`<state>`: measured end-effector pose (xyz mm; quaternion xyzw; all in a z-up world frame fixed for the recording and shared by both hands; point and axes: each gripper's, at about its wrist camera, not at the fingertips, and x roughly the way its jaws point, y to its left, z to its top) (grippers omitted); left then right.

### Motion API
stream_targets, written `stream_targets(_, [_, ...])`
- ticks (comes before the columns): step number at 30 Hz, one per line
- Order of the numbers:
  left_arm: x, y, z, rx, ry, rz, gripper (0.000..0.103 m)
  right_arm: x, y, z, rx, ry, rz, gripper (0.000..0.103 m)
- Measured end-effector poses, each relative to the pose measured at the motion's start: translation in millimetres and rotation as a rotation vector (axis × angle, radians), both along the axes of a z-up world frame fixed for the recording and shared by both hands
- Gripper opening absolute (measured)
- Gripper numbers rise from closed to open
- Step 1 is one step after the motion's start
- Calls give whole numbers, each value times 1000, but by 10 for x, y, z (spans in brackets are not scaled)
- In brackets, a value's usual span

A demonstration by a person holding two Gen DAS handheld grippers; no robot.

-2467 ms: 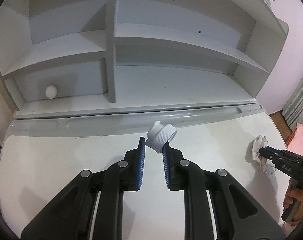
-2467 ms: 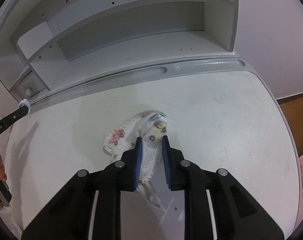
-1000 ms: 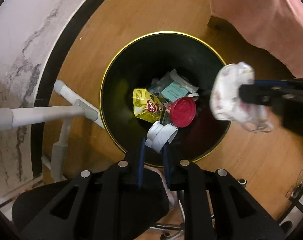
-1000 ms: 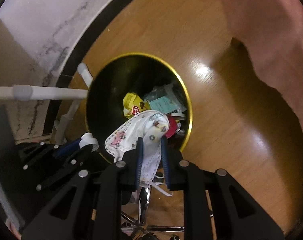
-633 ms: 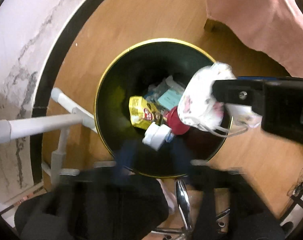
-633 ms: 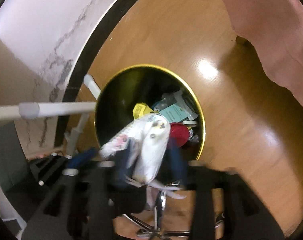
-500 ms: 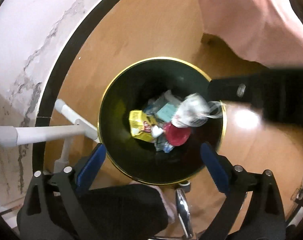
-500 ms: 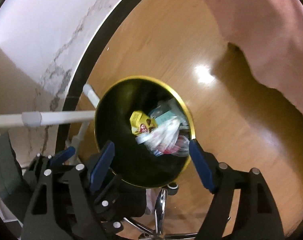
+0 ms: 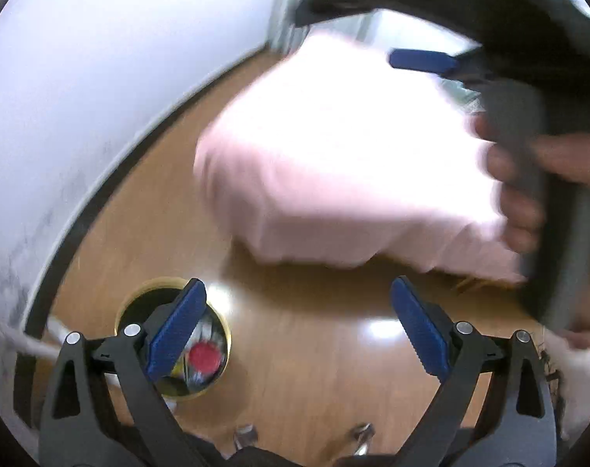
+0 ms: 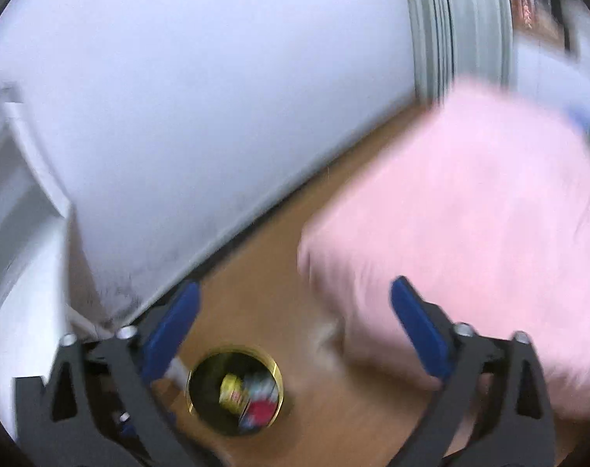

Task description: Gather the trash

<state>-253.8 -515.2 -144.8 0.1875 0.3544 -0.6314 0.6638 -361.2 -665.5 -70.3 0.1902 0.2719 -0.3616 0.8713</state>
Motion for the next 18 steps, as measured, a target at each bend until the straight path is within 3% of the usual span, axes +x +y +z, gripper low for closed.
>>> stream_targets(2, [-8, 256, 405, -83, -46, 6, 93, 49, 322, 434, -130, -28, 33, 97])
stream_targets(4, [124, 568, 747, -157, -103, 74, 94, 230, 693, 718, -230, -43, 71, 97])
stream_targets(8, [737, 1397, 1149, -248, -228, 380, 96, 977, 1525, 891, -361, -33, 240, 97])
stream_targets(10, [1086, 1850, 1190, -242, -288, 553, 96, 1396, 1907, 875, -362, -48, 350, 97])
stream_targets(11, [1324, 2180, 1170, -218, -327, 678, 96, 1599, 2110, 853, -357, -59, 408, 97])
stream_targets(14, [1699, 2836, 1074, -143, -408, 918, 96, 2134, 2675, 712, -304, -93, 548, 97])
stream_targets(18, [2055, 3635, 889, -53, -429, 1145, 96, 2735, 3407, 443, -243, -111, 672, 97])
